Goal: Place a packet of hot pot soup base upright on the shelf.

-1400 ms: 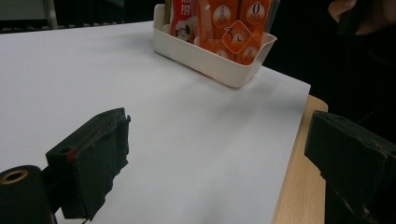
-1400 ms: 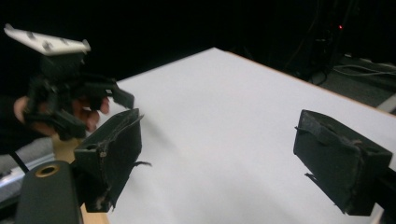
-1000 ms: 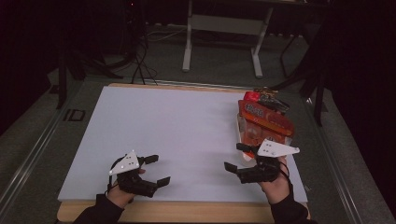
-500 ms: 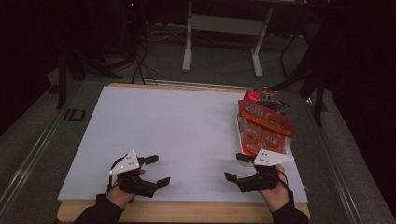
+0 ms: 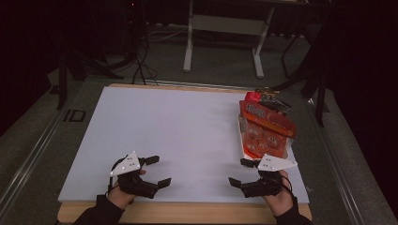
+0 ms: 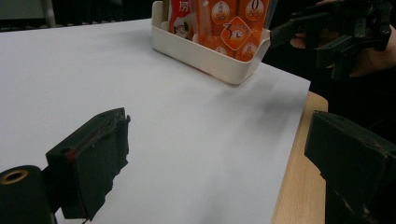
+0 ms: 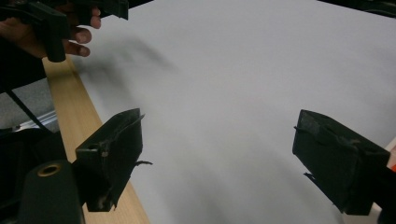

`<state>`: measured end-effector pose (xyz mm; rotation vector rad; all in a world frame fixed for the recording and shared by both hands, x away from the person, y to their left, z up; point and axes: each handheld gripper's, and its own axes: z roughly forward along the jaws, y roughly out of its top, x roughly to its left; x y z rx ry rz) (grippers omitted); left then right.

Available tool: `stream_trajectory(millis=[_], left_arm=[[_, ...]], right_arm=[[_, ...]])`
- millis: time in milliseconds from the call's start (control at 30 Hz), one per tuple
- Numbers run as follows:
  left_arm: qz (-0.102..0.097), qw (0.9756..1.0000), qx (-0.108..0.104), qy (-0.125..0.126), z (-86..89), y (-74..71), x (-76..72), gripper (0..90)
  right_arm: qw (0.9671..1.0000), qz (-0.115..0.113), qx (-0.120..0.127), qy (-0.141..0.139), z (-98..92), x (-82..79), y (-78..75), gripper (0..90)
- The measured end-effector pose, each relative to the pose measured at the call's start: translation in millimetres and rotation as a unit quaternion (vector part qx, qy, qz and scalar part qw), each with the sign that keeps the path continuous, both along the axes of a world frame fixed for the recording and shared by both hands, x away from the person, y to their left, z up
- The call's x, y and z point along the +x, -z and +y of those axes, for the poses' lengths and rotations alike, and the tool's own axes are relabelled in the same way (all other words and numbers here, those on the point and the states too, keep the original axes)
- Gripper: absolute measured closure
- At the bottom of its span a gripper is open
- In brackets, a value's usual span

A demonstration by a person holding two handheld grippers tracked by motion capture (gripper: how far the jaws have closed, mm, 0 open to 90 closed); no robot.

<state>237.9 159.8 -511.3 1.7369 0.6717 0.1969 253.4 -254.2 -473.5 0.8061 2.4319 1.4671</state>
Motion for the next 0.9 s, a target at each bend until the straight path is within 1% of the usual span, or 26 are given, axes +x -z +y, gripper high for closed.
stream_trajectory(millis=[100, 200, 367, 533, 767, 900], left_arm=[[-0.002, 1.0000, 0.004, 0.001, -0.9, 0.1, 0.4, 6.6], [-0.003, 1.0000, 0.003, 0.002, -1.1, 0.0, 0.2, 6.6], [-0.004, 1.0000, 0.002, 0.002, -0.8, -0.4, 0.0, 6.6], [-0.004, 1.0000, 0.005, 0.004, -1.5, 0.4, 0.3, 6.6], [-0.004, 0.9999, 0.009, 0.007, -3.4, 1.8, -0.2, 6.6], [-0.003, 0.9999, 0.008, 0.008, -3.3, 1.8, -0.3, 6.6]], right_arm=[[1.0000, 0.002, 0.000, -0.001, -2.4, -1.6, 2.5, 15.6], [1.0000, 0.007, -0.001, -0.002, -4.3, -3.4, 5.0, 15.6], [1.0000, 0.008, -0.004, 0.001, -7.5, -5.7, 7.2, 15.5], [0.9999, 0.010, -0.001, 0.006, -9.6, -4.3, 7.9, 15.3], [0.9999, 0.011, -0.008, 0.004, -7.9, -3.1, 10.0, 15.3], [0.9999, 0.012, -0.005, 0.009, -9.6, -2.3, 10.2, 15.3]])
